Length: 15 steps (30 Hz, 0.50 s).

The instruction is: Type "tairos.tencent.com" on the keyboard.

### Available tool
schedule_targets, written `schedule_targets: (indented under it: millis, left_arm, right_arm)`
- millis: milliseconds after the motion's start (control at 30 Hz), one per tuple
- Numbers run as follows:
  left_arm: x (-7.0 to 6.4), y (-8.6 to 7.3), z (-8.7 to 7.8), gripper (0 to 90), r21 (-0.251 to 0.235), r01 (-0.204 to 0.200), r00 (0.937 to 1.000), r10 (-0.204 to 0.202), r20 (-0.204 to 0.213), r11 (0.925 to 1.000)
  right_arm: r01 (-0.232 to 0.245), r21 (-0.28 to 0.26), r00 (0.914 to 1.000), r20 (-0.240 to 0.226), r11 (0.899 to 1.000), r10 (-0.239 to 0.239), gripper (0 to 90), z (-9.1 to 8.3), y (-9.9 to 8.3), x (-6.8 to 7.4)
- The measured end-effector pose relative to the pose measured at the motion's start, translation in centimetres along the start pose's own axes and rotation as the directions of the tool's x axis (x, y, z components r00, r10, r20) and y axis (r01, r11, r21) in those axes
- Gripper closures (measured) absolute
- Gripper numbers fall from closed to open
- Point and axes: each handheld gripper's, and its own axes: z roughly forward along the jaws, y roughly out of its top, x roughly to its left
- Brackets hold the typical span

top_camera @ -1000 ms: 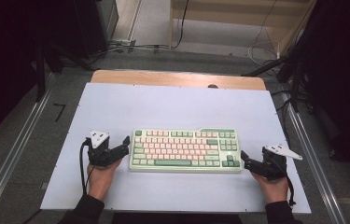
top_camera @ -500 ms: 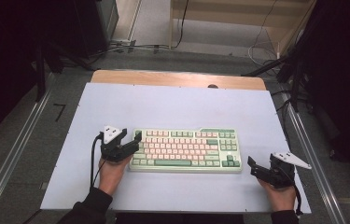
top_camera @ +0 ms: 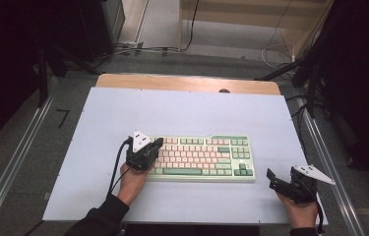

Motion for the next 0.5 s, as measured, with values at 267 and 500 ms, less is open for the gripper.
schedule_targets:
  millis: [267,500]
  left_arm:
    - [-1.4,0.1,0.8,90.0,0.041,-0.022,0.9987,0.02,0.046,0.9989]
    - [-2.4,0.1,1.6,90.0,0.076,-0.049,0.9966,0.043,0.07,0.9959]
  right_arm:
    - [0.005,0.002,1.0,-0.004,1.0,-0.005,11.2,0.1,0.1,0.2]
    - [0.007,0.004,0.9999,-0.008,1.0,-0.007,11.2,0.2,0.1,0.3]
